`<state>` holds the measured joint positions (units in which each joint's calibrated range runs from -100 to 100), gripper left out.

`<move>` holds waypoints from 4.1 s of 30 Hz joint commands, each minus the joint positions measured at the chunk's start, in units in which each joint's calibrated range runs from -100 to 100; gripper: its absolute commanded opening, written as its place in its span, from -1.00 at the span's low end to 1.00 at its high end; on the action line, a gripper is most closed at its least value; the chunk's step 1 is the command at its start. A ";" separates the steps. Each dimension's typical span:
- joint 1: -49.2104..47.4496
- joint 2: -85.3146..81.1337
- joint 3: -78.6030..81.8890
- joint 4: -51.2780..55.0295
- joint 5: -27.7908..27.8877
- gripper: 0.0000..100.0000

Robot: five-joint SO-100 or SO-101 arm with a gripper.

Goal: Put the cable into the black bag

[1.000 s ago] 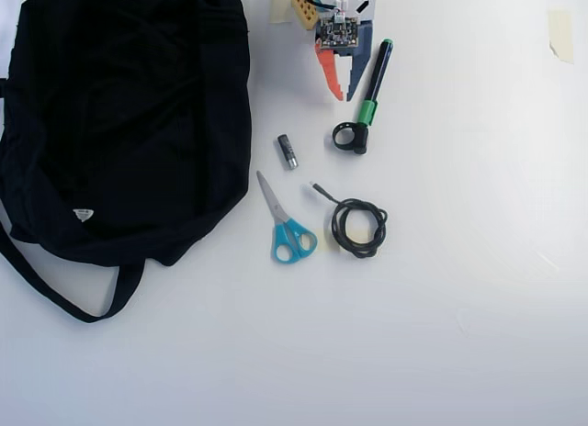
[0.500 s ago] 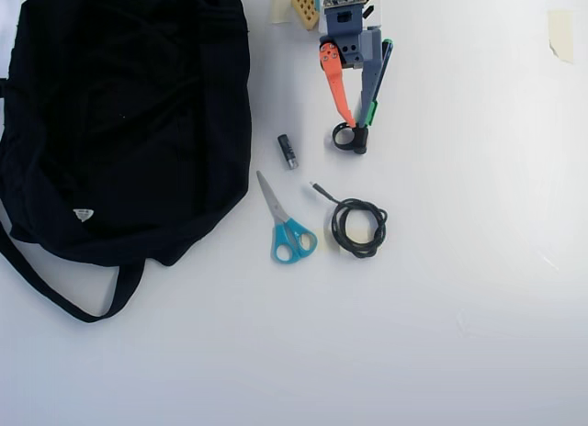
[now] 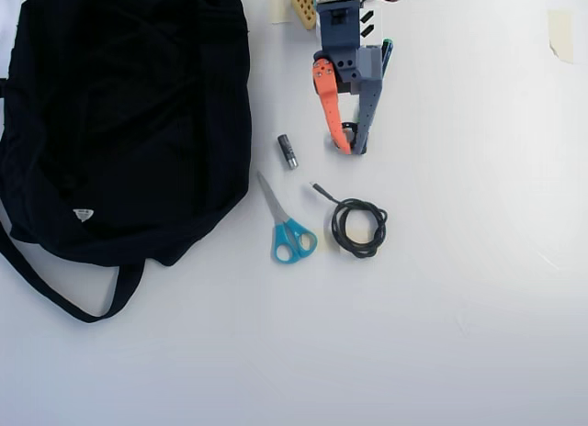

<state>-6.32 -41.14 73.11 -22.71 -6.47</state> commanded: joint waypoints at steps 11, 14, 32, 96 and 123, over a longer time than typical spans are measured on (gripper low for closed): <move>1.98 19.48 -36.90 15.48 0.39 -0.95; 1.98 22.55 -43.19 20.22 0.86 -0.95; 1.31 29.35 -58.92 32.88 6.63 -0.95; -1.68 29.02 -68.53 111.95 10.61 -0.94; -0.04 57.32 -91.17 108.24 12.92 -0.30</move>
<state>-6.32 14.24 -12.03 86.26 6.57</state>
